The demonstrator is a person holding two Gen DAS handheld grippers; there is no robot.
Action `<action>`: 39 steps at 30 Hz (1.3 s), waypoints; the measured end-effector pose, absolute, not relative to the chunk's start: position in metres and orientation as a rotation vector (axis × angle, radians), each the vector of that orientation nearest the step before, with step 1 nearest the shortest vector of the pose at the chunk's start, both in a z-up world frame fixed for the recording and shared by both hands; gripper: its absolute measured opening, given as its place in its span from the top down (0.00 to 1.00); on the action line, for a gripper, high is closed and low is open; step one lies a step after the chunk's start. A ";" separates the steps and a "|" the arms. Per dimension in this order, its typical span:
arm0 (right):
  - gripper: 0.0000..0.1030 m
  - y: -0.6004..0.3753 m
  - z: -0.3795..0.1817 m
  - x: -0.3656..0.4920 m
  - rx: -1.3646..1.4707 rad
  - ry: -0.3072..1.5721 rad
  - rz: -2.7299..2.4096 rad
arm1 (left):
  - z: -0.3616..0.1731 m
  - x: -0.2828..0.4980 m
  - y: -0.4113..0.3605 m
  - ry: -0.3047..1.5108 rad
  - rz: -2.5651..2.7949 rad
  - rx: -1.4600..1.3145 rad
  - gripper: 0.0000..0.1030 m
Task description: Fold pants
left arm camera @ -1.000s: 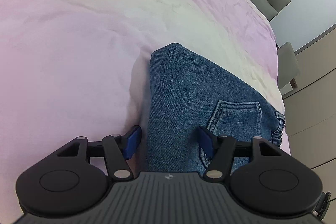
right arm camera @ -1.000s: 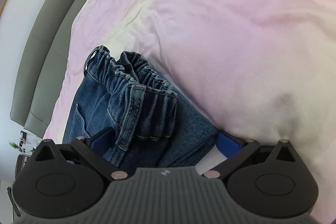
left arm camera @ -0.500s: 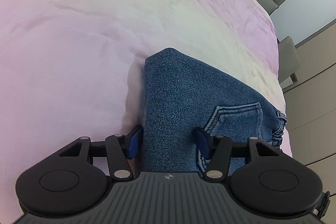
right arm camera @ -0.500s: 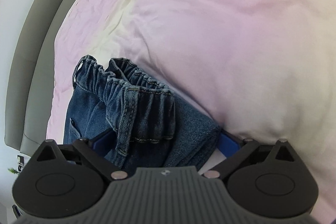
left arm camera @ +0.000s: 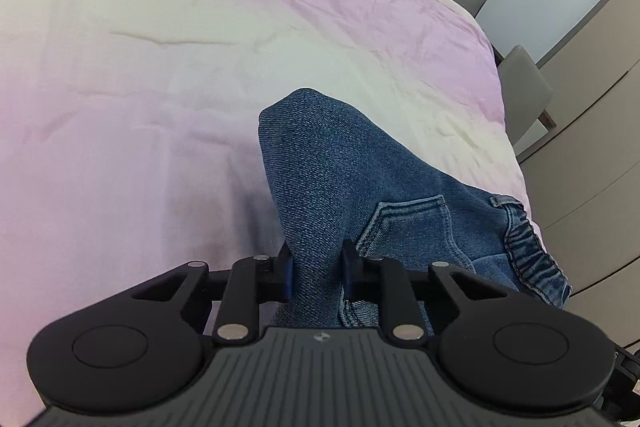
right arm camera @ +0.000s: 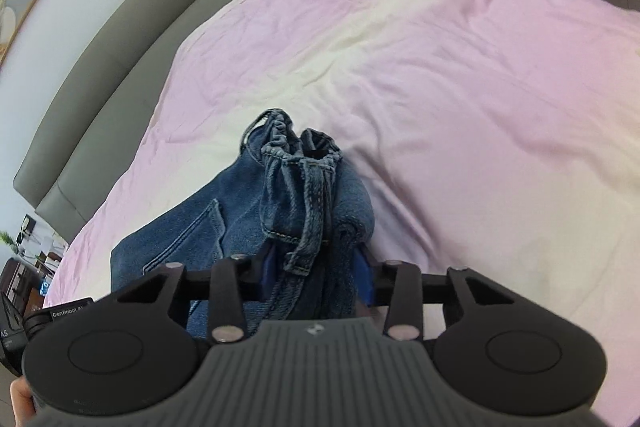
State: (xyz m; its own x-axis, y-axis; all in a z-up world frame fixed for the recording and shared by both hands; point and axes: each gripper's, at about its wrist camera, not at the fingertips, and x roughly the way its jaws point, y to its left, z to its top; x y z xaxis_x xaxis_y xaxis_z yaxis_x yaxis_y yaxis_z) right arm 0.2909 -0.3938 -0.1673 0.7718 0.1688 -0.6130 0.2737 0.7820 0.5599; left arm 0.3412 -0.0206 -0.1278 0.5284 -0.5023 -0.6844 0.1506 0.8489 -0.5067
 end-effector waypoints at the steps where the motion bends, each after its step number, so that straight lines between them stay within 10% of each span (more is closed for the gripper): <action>1: 0.69 -0.391 -0.160 0.289 0.665 0.695 -0.050 | -0.121 0.337 -0.020 0.931 -0.406 -0.396 0.77; 26: 0.74 -0.113 -0.100 0.281 0.732 0.713 0.326 | 0.022 0.263 0.252 0.803 -0.209 -0.188 0.78; 39: 0.89 0.008 -0.161 0.295 0.562 0.886 0.412 | -0.098 0.283 0.350 0.919 -0.094 -0.266 0.79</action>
State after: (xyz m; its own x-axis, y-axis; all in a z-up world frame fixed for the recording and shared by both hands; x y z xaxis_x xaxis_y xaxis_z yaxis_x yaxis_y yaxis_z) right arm 0.2952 0.0077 -0.1605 0.5708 0.5538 -0.6062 -0.1066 0.7820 0.6141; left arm 0.2832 0.3503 -0.0978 0.6052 -0.1931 -0.7723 -0.0329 0.9632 -0.2666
